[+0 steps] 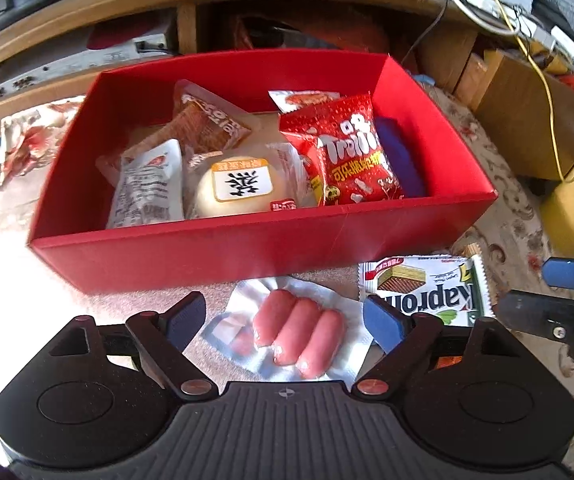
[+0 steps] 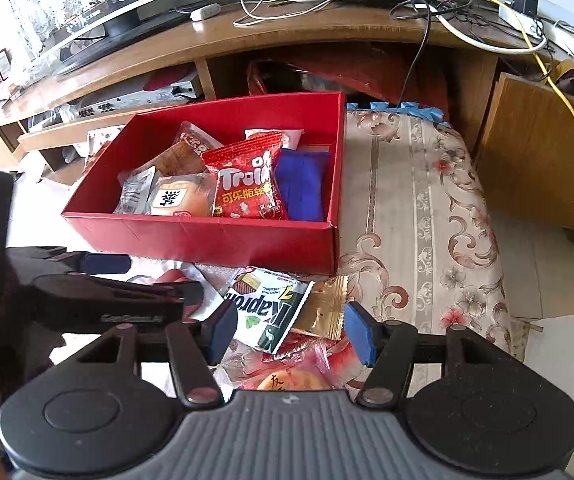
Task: Organize snacks
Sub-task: 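Move both tools back out toward the sausage packet and wafer bar, then grasp the pink sausage packet with the left tool while the right tool reaches toward the round bread packet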
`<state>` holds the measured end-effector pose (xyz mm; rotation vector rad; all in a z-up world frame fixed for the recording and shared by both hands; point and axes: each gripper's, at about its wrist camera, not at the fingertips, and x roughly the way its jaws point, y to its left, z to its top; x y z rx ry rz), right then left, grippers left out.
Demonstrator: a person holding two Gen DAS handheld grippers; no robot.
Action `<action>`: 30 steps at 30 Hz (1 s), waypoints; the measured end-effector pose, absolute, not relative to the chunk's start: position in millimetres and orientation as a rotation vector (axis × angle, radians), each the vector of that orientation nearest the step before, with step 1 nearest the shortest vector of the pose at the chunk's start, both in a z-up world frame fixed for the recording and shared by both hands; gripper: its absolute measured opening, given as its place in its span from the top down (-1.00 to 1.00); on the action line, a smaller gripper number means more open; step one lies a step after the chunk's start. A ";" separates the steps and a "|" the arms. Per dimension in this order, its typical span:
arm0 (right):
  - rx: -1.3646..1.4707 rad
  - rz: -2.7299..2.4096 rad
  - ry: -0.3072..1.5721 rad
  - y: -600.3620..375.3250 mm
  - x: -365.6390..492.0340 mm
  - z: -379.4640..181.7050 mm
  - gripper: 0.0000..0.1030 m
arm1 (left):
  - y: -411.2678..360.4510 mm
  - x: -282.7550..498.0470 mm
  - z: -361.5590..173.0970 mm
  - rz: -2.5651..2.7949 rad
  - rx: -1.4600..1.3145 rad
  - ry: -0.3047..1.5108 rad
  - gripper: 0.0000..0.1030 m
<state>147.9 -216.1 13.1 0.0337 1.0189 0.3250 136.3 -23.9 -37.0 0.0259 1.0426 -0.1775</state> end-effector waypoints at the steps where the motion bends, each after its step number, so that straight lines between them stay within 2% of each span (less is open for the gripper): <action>1: 0.036 0.327 1.021 -216.7 148.3 12.6 -0.12 | -24.9 138.9 -40.3 -0.175 0.030 1.054 -0.80; 7: 0.031 0.337 1.046 -214.6 150.8 7.1 -0.13 | -24.5 148.5 -59.8 -0.169 0.029 1.094 -0.89; 11: 0.027 0.347 1.046 -211.2 151.1 8.7 -0.13 | -20.7 140.8 -58.1 -0.190 0.039 1.107 -0.87; 14: 0.027 0.363 1.036 -209.2 148.0 12.5 -0.13 | -16.7 127.7 -56.3 -0.193 0.047 1.112 -0.77; 16: 0.022 0.371 1.035 -208.4 145.0 13.4 -0.13 | -11.9 121.0 -54.3 -0.185 0.035 1.120 -0.62; 24: 0.022 0.386 1.028 -211.8 137.2 16.3 -0.13 | -11.4 96.8 -50.3 -0.170 0.049 1.111 -0.48; 27: 0.020 0.396 1.026 -212.5 135.0 17.1 -0.13 | -10.2 91.5 -49.9 -0.157 0.040 1.115 -0.22; 30: 0.025 0.400 1.028 -214.1 134.0 17.6 -0.13 | -2.2 86.2 -45.9 -0.155 -0.015 1.134 -0.23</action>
